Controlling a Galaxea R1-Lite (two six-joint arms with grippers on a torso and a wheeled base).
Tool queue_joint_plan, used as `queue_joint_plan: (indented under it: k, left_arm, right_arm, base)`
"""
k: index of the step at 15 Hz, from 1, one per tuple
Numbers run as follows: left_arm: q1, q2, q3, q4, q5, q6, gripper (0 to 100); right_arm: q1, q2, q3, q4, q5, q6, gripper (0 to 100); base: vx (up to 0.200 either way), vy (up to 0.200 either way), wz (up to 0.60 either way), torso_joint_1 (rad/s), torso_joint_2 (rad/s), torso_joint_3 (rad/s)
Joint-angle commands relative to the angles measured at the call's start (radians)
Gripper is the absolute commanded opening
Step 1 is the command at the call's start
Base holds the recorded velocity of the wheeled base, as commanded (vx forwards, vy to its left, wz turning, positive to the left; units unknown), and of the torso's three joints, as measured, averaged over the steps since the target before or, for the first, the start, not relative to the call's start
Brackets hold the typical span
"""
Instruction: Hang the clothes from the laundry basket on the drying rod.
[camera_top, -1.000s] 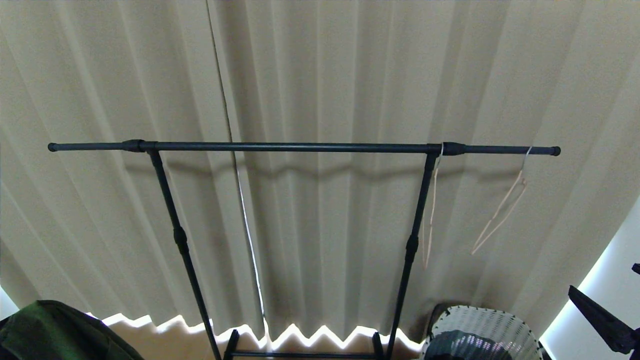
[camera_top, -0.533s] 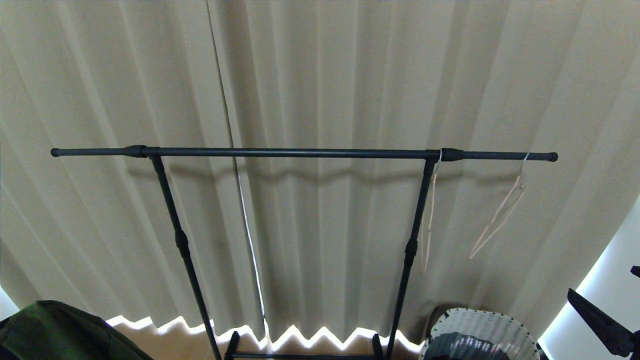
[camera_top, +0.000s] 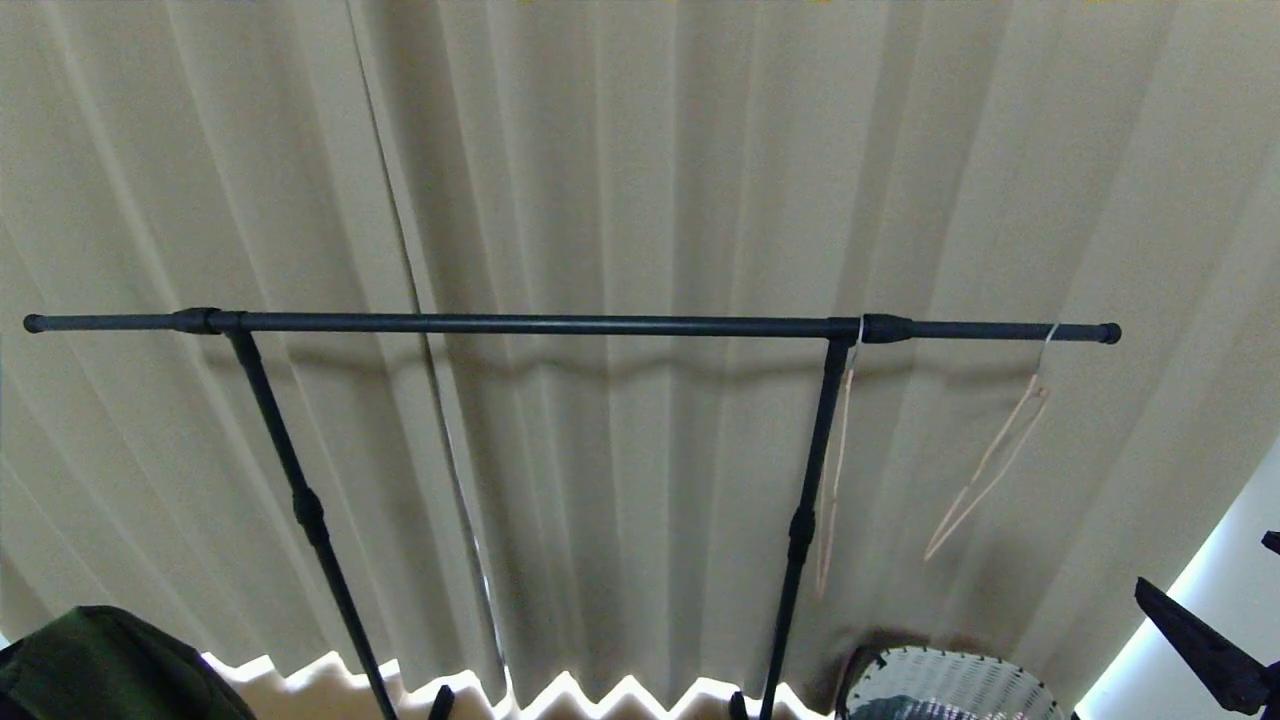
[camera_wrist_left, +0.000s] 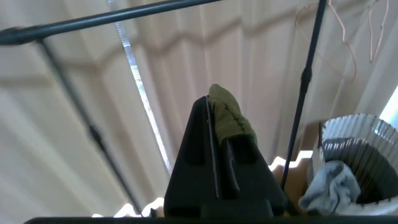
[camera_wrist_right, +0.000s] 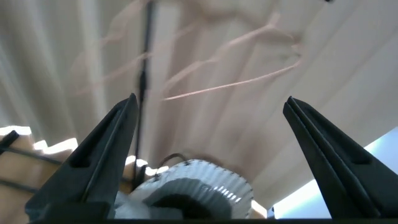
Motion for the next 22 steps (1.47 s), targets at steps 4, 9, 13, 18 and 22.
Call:
queue_joint_plan:
  k: [4,9,13,18,22]
  left_arm:
    - [-0.001,-0.002,0.004,-0.006,0.000,0.001,0]
    - [0.001,0.002,0.004,-0.005,0.001,0.001,0]
    - [0.005,0.028,0.010,-0.002,0.001,-0.005,0]
    - [0.005,0.044,0.029,-0.002,0.001,-0.009,0]
    - [0.005,0.041,0.032,-0.006,0.001,-0.003,0]
  right_arm:
    - [0.000,0.000,0.001,0.001,0.002,-0.001,100]
    - [0.000,0.063,-0.008,0.036,0.007,-0.014,100]
    - [0.000,0.290,-0.127,0.050,0.005,-0.009,100]
    - [0.080,0.509,-0.284,0.041,-0.052,0.091,100]
    - [0.190,0.680,-0.436,0.039,-0.162,0.256,100]
  base:
    - [0.050,-0.050,0.00,0.002,0.00,0.001]
    - [0.000,0.000,0.00,0.000,0.00,0.000]
    - [0.000,0.000,0.00,0.000,0.00,0.000]
    - [0.000,0.000,0.00,0.000,0.00,0.000]
    - [0.000,0.000,0.00,0.000,0.00,0.000]
